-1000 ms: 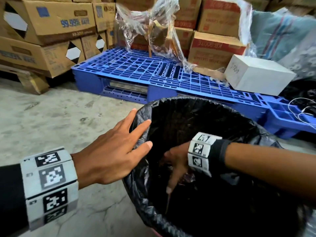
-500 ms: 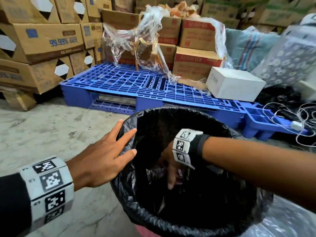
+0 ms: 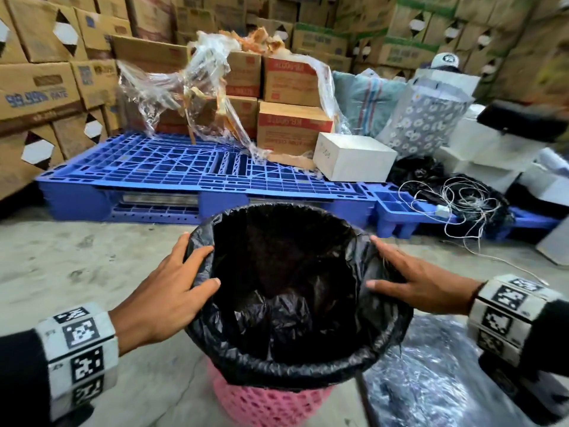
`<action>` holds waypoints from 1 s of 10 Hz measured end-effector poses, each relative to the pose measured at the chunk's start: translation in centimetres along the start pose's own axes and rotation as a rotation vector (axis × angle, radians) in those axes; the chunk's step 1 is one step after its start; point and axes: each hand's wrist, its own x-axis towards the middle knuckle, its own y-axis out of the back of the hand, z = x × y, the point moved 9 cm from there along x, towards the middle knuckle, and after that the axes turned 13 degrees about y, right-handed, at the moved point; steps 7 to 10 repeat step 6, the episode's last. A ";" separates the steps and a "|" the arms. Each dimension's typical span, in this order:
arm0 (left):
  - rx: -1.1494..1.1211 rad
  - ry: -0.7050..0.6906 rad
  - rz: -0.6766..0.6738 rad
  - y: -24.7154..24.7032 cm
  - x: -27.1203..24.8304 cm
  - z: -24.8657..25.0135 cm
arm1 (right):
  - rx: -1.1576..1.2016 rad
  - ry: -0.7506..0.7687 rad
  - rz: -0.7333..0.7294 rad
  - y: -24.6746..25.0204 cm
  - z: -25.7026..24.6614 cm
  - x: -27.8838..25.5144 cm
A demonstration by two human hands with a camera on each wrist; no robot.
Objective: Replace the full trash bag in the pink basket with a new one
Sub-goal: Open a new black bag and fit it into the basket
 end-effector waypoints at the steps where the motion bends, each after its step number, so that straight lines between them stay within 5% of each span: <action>1: -0.021 -0.007 0.004 0.2 0.0 0.2 | 0.291 -0.082 0.152 -1.8 1.2 -1.1; 3: -0.122 -0.001 0.045 0.2 -0.3 0.0 | 0.726 -0.005 0.368 -3.1 0.7 -1.3; 10: -0.200 0.023 0.088 0.4 -0.5 0.0 | 0.812 -0.072 0.386 -3.7 1.9 -1.5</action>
